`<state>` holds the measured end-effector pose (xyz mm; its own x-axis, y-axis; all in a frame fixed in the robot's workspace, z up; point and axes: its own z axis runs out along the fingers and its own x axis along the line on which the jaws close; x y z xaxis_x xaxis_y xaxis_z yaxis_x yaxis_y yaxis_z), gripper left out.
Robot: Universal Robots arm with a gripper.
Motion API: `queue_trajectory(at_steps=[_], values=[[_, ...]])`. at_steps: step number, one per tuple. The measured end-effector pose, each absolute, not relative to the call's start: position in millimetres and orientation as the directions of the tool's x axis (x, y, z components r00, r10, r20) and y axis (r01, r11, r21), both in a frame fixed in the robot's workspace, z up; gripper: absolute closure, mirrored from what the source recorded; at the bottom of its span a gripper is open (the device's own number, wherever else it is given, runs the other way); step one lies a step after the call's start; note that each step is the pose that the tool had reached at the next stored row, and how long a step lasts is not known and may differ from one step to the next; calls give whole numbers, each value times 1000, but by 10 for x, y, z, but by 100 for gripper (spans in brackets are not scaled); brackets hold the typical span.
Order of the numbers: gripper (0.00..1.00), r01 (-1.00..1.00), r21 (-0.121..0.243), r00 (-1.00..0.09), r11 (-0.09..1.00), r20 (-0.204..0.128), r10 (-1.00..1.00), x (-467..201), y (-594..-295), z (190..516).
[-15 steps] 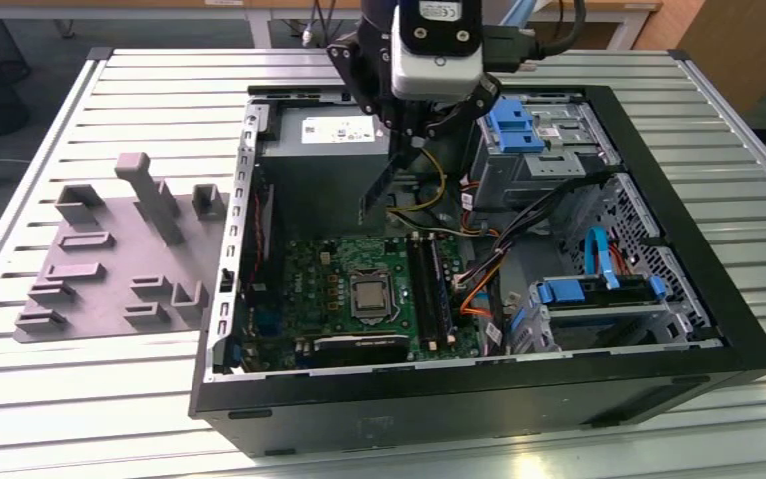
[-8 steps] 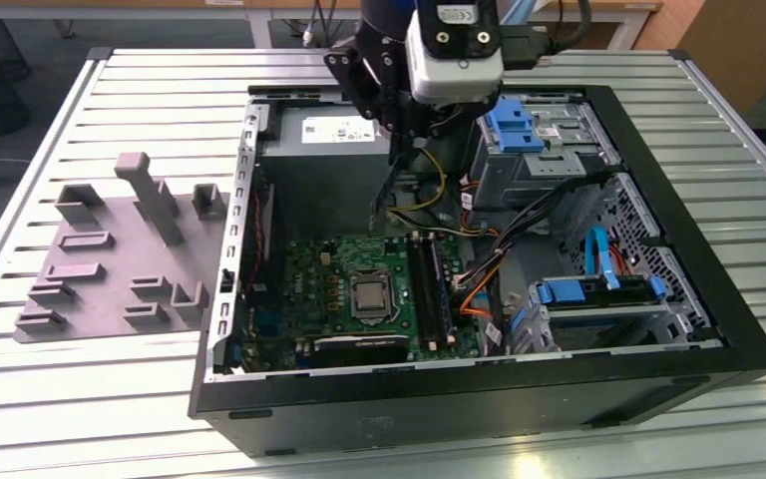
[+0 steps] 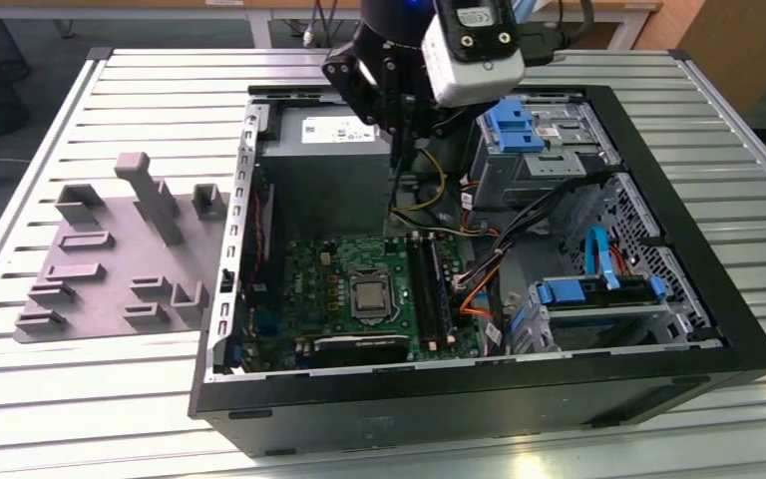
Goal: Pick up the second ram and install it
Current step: 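Insert the second ram into the second slot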
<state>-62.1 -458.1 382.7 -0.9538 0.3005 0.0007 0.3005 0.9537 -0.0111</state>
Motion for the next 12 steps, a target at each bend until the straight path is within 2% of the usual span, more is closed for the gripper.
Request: queue_trajectory(at_steps=[12], values=[[86,89,-11,-996,996,1,89,-621,-4581,3797]])
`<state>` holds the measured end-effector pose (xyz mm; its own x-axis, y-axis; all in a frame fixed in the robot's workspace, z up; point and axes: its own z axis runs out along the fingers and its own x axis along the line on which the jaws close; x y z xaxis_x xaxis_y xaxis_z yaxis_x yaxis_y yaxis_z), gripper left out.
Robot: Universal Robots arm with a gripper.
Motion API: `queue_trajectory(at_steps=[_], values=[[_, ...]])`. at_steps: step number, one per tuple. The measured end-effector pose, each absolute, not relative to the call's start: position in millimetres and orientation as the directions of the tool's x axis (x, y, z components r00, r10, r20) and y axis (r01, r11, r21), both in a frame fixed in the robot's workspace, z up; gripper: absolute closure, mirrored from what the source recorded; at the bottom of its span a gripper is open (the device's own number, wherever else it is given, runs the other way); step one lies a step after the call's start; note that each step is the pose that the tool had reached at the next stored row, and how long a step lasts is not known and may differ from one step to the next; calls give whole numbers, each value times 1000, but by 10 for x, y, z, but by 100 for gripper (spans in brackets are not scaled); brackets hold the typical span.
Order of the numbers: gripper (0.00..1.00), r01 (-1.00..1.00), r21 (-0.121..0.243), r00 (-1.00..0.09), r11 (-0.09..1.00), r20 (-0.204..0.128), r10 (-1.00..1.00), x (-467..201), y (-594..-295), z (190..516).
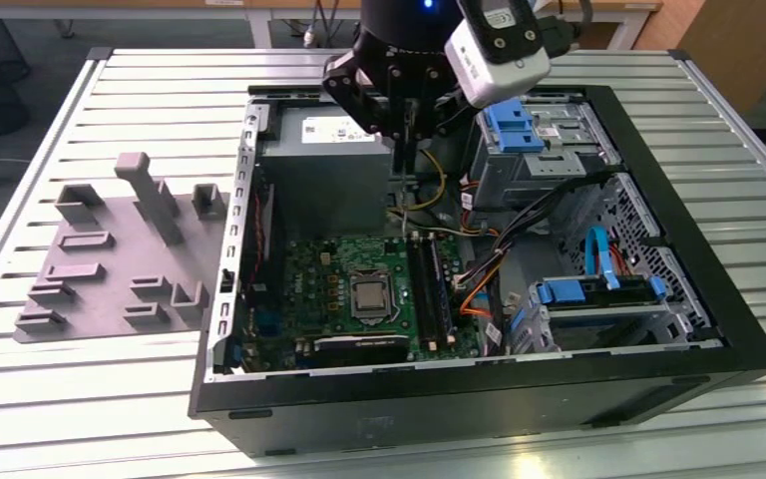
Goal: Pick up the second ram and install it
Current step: 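Insert the second ram into the second slot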
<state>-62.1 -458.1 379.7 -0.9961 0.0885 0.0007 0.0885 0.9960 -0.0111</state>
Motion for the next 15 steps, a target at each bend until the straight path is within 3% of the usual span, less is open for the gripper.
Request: queue_trajectory(at_steps=[15], values=[[86,67,-11,-998,998,1,67,-586,-4581,3731]])
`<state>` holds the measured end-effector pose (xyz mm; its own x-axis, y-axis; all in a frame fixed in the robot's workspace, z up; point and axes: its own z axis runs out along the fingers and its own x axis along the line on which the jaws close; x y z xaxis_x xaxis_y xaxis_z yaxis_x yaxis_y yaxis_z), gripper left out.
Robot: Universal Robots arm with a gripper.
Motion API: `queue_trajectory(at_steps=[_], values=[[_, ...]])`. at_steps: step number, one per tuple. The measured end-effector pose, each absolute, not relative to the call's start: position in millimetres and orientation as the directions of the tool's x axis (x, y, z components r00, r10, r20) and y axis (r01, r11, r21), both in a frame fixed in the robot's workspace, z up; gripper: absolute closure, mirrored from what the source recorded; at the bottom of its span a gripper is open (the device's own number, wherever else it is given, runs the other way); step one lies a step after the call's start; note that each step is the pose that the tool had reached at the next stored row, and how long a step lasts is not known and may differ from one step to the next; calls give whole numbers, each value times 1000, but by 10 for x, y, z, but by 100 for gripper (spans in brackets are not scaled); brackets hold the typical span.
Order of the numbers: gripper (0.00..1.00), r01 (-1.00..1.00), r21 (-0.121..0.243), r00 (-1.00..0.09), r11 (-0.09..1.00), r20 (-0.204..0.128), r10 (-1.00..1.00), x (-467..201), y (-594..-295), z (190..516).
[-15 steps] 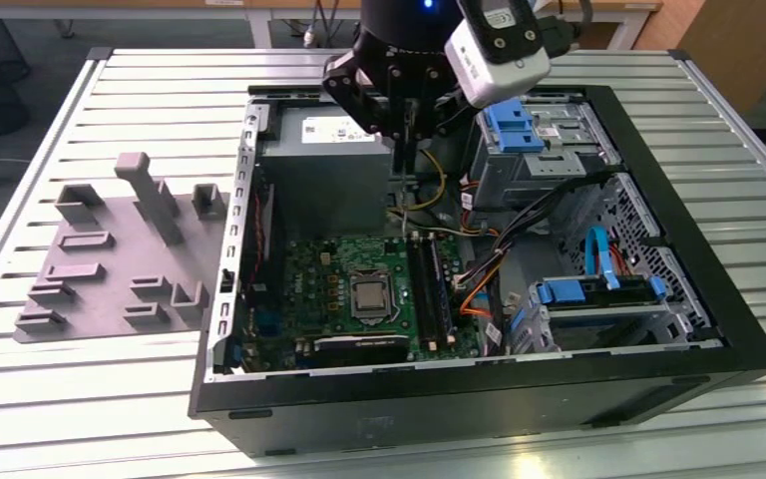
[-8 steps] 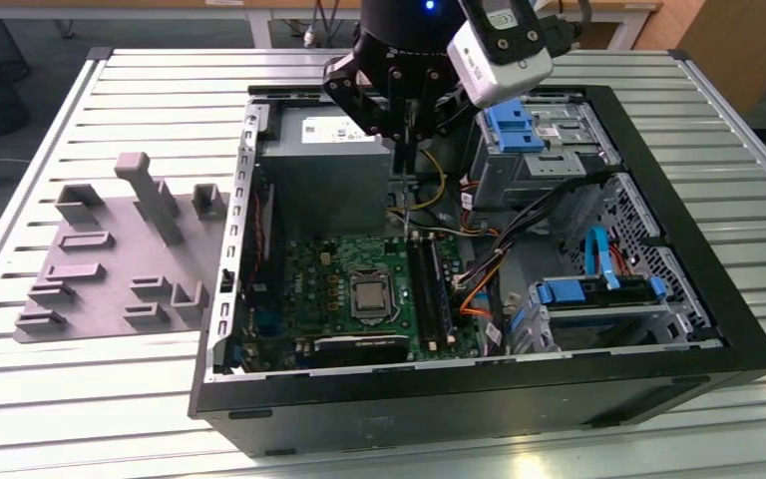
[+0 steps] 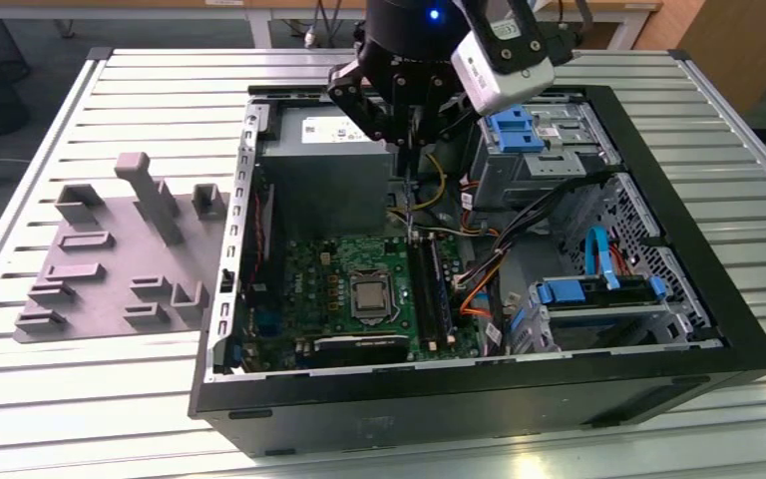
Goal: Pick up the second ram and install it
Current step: 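Insert the second ram into the second slot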
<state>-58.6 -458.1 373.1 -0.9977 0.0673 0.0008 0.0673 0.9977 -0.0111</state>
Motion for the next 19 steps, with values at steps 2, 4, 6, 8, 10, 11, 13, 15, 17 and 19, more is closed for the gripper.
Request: queue_trajectory(at_steps=[2,4,6,8,10,11,13,15,17,19], values=[[86,64,-12,-998,998,1,64,-568,-4581,3707],[86,56,-12,-998,998,1,56,-550,-4581,3684],[86,52,-11,-999,999,1,52,-545,-4581,3665],[86,51,-12,-999,999,1,51,-540,-4581,3653],[86,48,-11,-999,999,1,48,-535,-4581,3634],[86,46,-12,-999,999,1,46,-533,-4581,3621],[86,43,-11,-999,999,1,43,-532,-4581,3592],[86,42,-11,-999,999,1,42,-531,-4581,3561],[86,40,-12,-999,999,1,40,-531,-4582,3524],[86,37,-11,-999,999,1,37,-528,-4582,3488]])
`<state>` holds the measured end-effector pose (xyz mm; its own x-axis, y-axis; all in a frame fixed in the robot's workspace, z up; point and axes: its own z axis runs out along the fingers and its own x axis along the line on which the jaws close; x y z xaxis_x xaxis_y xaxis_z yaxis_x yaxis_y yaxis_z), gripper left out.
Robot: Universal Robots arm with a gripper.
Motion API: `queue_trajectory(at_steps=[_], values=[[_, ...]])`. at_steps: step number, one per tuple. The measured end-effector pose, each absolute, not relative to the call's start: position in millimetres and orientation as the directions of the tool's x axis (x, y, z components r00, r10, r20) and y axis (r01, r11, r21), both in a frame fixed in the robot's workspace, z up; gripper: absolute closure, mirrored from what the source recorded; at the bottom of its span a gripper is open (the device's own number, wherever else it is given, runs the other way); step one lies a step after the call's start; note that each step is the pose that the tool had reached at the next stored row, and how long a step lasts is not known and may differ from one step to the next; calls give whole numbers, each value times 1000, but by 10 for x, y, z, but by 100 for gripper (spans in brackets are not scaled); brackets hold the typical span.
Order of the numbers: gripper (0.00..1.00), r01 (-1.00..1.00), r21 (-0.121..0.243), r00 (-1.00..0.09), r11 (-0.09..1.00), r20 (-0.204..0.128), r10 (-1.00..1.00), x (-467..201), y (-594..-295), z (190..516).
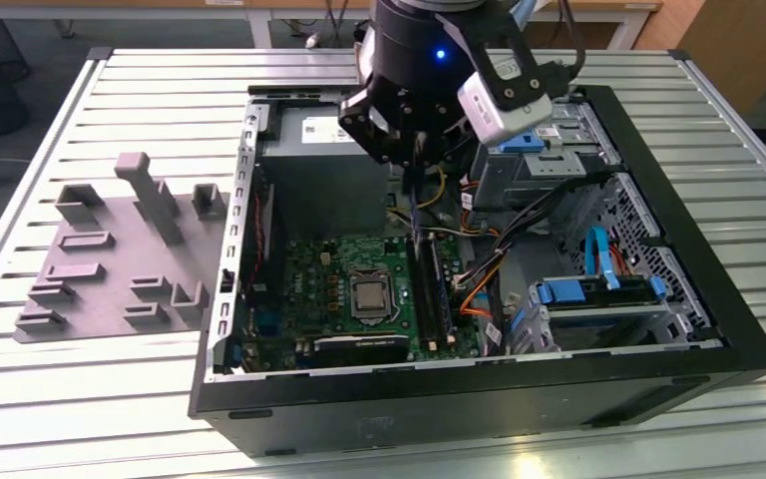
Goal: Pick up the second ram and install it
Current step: 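Insert the second ram into the second slot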
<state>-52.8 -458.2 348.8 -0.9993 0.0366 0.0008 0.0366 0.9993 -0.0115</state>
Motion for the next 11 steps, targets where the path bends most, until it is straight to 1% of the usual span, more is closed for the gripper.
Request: queue_trajectory(at_steps=[4,11], values=[[86,31,-12,-1000,999,1,31,-523,-4582,3426],[86,31,-12,-1000,999,1,31,-523,-4582,3419]])
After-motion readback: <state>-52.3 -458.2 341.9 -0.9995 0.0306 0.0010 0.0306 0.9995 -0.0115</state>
